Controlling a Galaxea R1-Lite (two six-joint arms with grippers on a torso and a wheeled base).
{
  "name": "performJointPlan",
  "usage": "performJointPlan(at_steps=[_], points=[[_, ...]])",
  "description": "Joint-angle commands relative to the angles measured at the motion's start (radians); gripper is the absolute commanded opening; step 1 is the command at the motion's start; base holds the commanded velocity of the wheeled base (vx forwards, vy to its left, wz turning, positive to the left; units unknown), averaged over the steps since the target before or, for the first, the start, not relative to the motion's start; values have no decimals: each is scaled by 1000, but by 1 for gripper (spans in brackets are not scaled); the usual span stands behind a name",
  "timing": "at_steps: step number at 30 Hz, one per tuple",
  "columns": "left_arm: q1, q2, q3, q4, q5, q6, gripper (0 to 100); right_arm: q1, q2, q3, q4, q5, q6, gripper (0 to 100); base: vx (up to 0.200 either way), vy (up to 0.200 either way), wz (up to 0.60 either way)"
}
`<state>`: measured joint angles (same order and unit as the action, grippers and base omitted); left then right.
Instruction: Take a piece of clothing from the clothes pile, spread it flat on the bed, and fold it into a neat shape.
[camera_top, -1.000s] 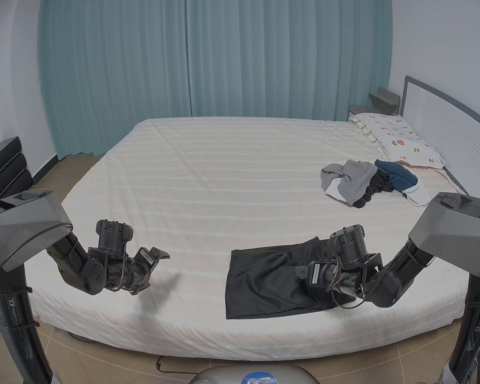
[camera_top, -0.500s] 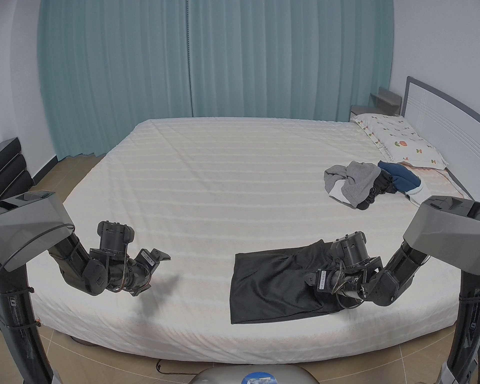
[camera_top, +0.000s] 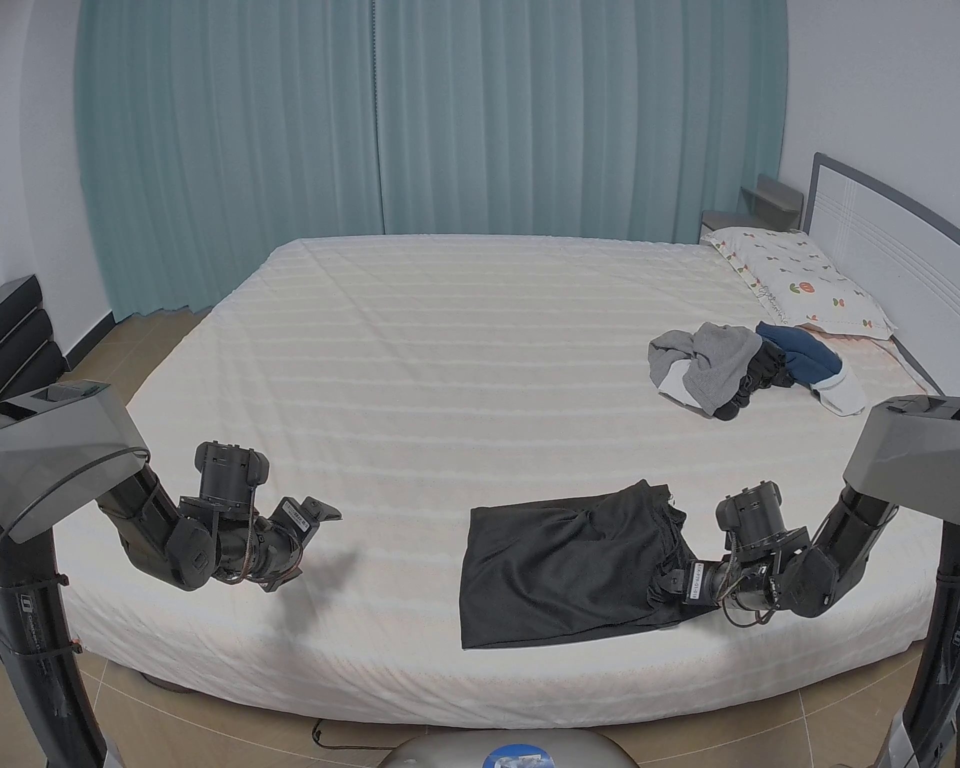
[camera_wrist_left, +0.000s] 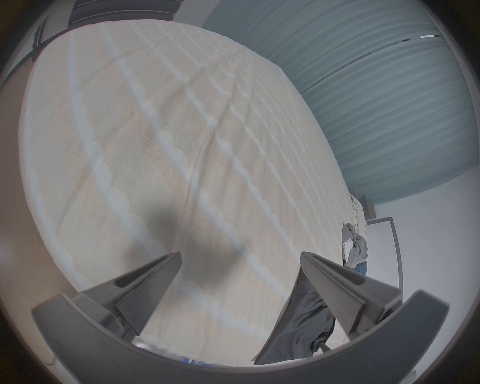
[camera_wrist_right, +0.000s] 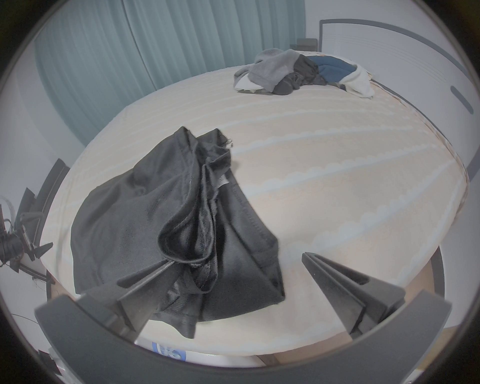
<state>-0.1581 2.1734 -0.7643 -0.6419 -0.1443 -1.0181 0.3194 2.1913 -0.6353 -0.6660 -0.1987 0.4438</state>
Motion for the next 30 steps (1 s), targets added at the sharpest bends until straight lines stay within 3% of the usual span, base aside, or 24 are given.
performJointPlan(at_steps=[1, 12, 13, 17, 24, 30], points=[[0, 2, -3, 1, 0, 0, 100, -54, -38, 54, -29, 27, -7, 100, 0, 0, 0], [0, 2, -3, 2, 0, 0, 100, -135, -93, 172, -155, 110, -25, 100, 0, 0, 0], [0, 2, -3, 2, 0, 0, 100, -149, -127, 189, -192, 167, -16, 100, 0, 0, 0], [-1, 2, -1, 2, 2, 0, 100, -166, -168, 180, -201, 246, 18, 100, 0, 0, 0], [-3, 2, -1, 2, 2, 0, 100, -106, -154, 129, -199, 335, 113, 100, 0, 0, 0], [-1, 5, -3, 2, 2, 0, 100, -77, -77, 100, -199, 358, 96, 100, 0, 0, 0]])
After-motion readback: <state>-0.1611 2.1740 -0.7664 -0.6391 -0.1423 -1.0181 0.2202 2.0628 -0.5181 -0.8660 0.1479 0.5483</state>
